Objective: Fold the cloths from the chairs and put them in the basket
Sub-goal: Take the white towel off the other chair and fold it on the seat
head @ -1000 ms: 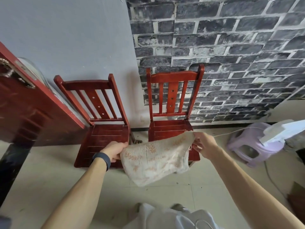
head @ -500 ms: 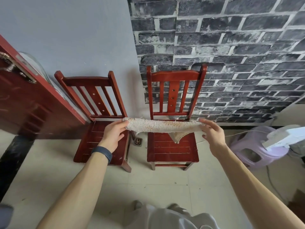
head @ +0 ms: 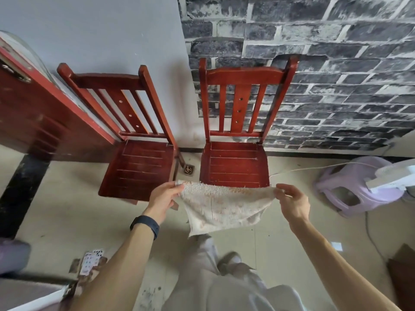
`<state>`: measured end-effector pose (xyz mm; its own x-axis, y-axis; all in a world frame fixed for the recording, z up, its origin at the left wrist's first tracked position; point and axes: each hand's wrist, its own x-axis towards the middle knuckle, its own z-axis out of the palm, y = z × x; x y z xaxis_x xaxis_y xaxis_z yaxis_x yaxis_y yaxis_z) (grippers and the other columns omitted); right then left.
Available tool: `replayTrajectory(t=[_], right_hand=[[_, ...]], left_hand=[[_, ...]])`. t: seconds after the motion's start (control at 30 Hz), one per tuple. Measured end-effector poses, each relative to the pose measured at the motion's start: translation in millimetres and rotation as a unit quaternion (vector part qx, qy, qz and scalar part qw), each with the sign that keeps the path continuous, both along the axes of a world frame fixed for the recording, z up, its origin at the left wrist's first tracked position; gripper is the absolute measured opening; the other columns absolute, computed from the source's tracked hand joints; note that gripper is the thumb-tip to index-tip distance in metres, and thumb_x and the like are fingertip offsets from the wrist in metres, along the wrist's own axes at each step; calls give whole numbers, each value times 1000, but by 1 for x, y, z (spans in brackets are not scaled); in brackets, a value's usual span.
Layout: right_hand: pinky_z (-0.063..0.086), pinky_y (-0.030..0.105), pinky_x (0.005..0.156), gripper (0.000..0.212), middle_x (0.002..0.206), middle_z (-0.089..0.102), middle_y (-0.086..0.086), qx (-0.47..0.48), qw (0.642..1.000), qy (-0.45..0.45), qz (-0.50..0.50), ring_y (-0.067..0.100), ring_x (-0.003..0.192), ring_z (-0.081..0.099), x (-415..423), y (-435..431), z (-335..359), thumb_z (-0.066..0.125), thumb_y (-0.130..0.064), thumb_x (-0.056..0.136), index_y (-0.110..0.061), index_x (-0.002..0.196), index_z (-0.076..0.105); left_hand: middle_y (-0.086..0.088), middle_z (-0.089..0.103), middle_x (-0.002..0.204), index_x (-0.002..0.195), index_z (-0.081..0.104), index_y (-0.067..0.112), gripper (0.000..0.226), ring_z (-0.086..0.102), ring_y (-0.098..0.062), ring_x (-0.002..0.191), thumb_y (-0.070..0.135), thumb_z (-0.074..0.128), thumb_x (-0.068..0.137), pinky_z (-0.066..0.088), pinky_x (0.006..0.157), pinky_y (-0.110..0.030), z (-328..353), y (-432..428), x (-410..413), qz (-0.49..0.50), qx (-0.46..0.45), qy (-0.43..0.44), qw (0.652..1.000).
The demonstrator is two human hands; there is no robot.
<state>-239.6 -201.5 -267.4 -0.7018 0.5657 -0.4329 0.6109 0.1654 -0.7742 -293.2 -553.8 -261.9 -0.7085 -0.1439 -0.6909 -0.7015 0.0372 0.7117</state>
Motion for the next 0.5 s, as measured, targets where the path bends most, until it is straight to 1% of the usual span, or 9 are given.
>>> replayTrajectory(t=[0.03, 0.1, 0.13, 0.17, 0.23, 0.3, 0.37, 0.4, 0.5], right_hand=[[42, 8, 52, 17, 93, 75, -4, -1, 1000, -4, -2, -5, 61, 64, -7, 1, -3, 69, -24, 87, -30, 101, 76], [42, 7, 51, 20, 94, 75, -3, -1, 1000, -18, -4, -3, 56, 64, -24, 4, -11, 68, -23, 87, -26, 105, 76], [42, 8, 49, 20, 92, 75, -3, -2, 1000, -25, -4, -1, 55, 63, -35, 6, -15, 67, -22, 87, -25, 106, 75], [42, 8, 45, 20, 88, 75, -5, -5, 999, -31, -6, -1, 51, 63, -47, 8, -20, 67, -21, 87, -24, 106, 75], [39, 8, 39, 22, 78, 73, -10, -7, 999, -49, -12, -1, 46, 61, -73, 12, -30, 67, -19, 86, -25, 105, 76], [39, 10, 38, 25, 74, 71, -11, -7, 996, -83, -24, 4, 52, 62, -94, 16, -48, 67, -17, 84, -25, 104, 77], [43, 13, 44, 27, 74, 72, -9, -21, 992, -120, -44, 11, 58, 62, -112, 19, -69, 67, -16, 81, -24, 104, 79], [47, 17, 51, 28, 76, 72, -7, -35, 989, -135, -53, 13, 60, 63, -120, 20, -81, 67, -15, 81, -23, 104, 79], [54, 30, 67, 30, 80, 72, -1, -82, 983, -151, -72, 18, 69, 63, -151, 27, -121, 67, -9, 81, -20, 107, 78]], left_hand=[[0, 74, 109, 110, 72, 22, 29, 67, -16, 104, 28, 78, 82, 46, 74, -30, -5, 4, -7, 4, -3, -4, 1000], [2, 72, 111, 113, 70, 22, 31, 64, -14, 106, 32, 75, 85, 46, 81, -33, -13, 14, -24, 8, -8, -12, 1000], [4, 70, 111, 114, 70, 22, 31, 63, -13, 104, 34, 75, 86, 46, 85, -33, -17, 19, -35, 7, -14, -16, 1000], [4, 70, 109, 112, 70, 22, 28, 63, -11, 100, 34, 74, 87, 46, 84, -30, -21, 25, -46, 5, -22, -16, 1000], [2, 69, 102, 101, 71, 24, 16, 62, -11, 85, 31, 75, 87, 46, 69, -24, -32, 36, -71, -3, -42, -16, 999], [1, 69, 92, 95, 71, 23, 9, 60, -13, 71, 29, 74, 88, 41, 55, -23, -49, 45, -95, -23, -71, -36, 997], [2, 67, 86, 102, 69, 17, 14, 58, -14, 64, 27, 71, 91, 39, 47, -21, -71, 53, -118, -40, -77, -73, 993], [1, 66, 89, 105, 66, 17, 15, 57, -13, 63, 26, 67, 94, 38, 46, -20, -81, 57, -129, -45, -68, -98, 992], [5, 65, 99, 108, 58, 22, 12, 58, -9, 70, 30, 56, 100, 35, 57, -25, -116, 67, -168, -58, -35, -149, 986]])
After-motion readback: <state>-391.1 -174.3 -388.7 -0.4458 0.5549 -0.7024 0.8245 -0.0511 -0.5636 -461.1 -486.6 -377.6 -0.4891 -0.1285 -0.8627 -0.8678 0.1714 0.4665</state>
